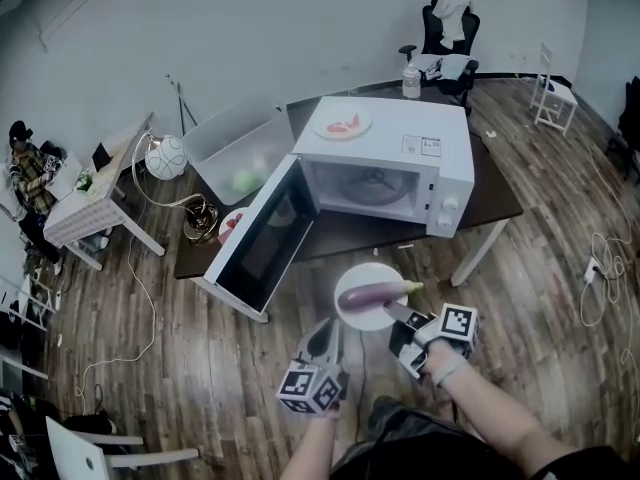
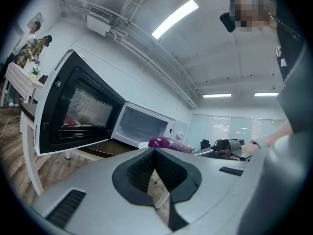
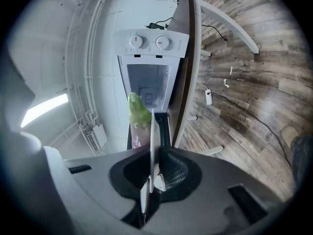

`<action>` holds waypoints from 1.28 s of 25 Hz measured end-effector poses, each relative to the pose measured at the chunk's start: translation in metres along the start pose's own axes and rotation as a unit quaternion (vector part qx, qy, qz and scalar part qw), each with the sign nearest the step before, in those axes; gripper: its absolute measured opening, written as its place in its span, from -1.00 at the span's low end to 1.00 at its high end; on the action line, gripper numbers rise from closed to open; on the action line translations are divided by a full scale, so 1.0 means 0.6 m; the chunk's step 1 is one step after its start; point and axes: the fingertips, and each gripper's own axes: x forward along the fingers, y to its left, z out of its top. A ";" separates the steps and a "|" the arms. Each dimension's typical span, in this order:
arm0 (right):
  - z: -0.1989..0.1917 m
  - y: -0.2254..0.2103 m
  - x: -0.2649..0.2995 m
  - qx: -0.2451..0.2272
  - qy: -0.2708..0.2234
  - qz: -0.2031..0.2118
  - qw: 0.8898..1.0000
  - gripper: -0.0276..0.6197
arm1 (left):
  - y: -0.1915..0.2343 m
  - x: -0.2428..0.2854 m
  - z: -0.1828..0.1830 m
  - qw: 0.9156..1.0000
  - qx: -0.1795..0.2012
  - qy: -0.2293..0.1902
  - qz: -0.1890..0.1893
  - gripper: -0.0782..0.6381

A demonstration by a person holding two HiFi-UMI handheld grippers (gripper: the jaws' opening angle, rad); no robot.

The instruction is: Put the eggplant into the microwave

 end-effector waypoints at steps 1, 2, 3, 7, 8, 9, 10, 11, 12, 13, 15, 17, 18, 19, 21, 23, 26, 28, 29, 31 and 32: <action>0.009 0.001 0.009 0.000 -0.002 0.000 1.000 -0.84 | 0.006 0.010 0.003 1.000 0.000 0.001 -0.001 -0.79; 0.018 0.002 0.019 0.000 -0.003 0.000 1.000 -0.84 | 0.013 0.020 0.006 1.000 0.001 0.001 -0.002 -0.79; 0.027 0.003 0.028 0.000 -0.005 0.002 1.000 -0.84 | 0.019 0.030 0.009 1.000 0.003 0.001 -0.004 -0.79; 0.057 0.004 0.060 0.000 -0.011 0.004 1.000 -0.84 | 0.040 0.069 0.016 1.000 0.003 0.001 -0.010 -0.79; 0.064 0.004 0.066 0.001 -0.012 0.004 1.000 -0.84 | 0.044 0.077 0.017 1.000 0.002 0.002 -0.011 -0.79; 0.070 0.004 0.071 0.002 -0.014 0.003 1.000 -0.84 | 0.047 0.085 0.018 1.000 0.002 0.003 -0.013 -0.79; 0.077 0.005 0.077 0.003 -0.015 0.003 1.000 -0.84 | 0.051 0.092 0.019 1.000 0.002 0.003 -0.014 -0.79; 0.082 0.006 0.083 0.004 -0.016 0.005 1.000 -0.84 | 0.055 0.099 0.021 1.000 0.002 0.003 -0.014 -0.79; 0.086 0.007 0.089 0.004 -0.016 0.006 1.000 -0.84 | 0.059 0.105 0.023 1.000 0.001 0.004 -0.015 -0.79; 0.090 0.008 0.093 0.004 -0.017 0.006 1.000 -0.84 | 0.062 0.110 0.024 1.000 0.001 0.004 -0.016 -0.79; 0.101 0.006 0.100 0.002 -0.018 0.003 1.000 -0.84 | 0.066 0.122 0.024 1.000 0.000 0.004 -0.018 -0.79; 0.111 0.005 0.107 -0.002 -0.020 -0.001 1.000 -0.84 | 0.068 0.132 0.024 1.000 0.001 0.006 -0.022 -0.79; 0.116 0.005 0.110 -0.003 -0.021 -0.002 1.000 -0.84 | 0.069 0.136 0.024 1.000 0.000 0.007 -0.023 -0.79; 0.119 0.004 0.113 -0.004 -0.021 -0.004 1.000 -0.84 | 0.071 0.140 0.023 1.000 0.000 0.009 -0.023 -0.79; 0.128 0.003 0.120 -0.005 -0.023 -0.006 1.000 -0.84 | 0.076 0.148 0.023 1.000 -0.003 0.010 -0.024 -0.79; 0.134 0.004 0.127 -0.004 -0.025 -0.007 1.000 -0.84 | 0.079 0.156 0.026 1.000 -0.005 0.010 -0.027 -0.79; 0.139 0.002 0.136 -0.002 -0.026 -0.010 1.000 -0.84 | 0.083 0.165 0.028 0.999 -0.008 0.010 -0.031 -0.79; 0.142 0.002 0.143 0.000 -0.027 -0.011 1.000 -0.84 | 0.088 0.172 0.029 0.999 -0.009 0.011 -0.034 -0.79; 0.144 0.002 0.146 0.002 -0.028 -0.010 1.000 -0.84 | 0.090 0.176 0.029 0.999 -0.010 0.012 -0.035 -0.79; 0.151 0.002 0.152 0.002 -0.032 -0.011 0.999 -0.84 | 0.096 0.185 0.028 0.999 -0.011 0.014 -0.039 -0.79; 0.155 0.001 0.155 0.002 -0.035 -0.013 0.999 -0.84 | 0.099 0.189 0.027 0.999 -0.011 0.016 -0.041 -0.79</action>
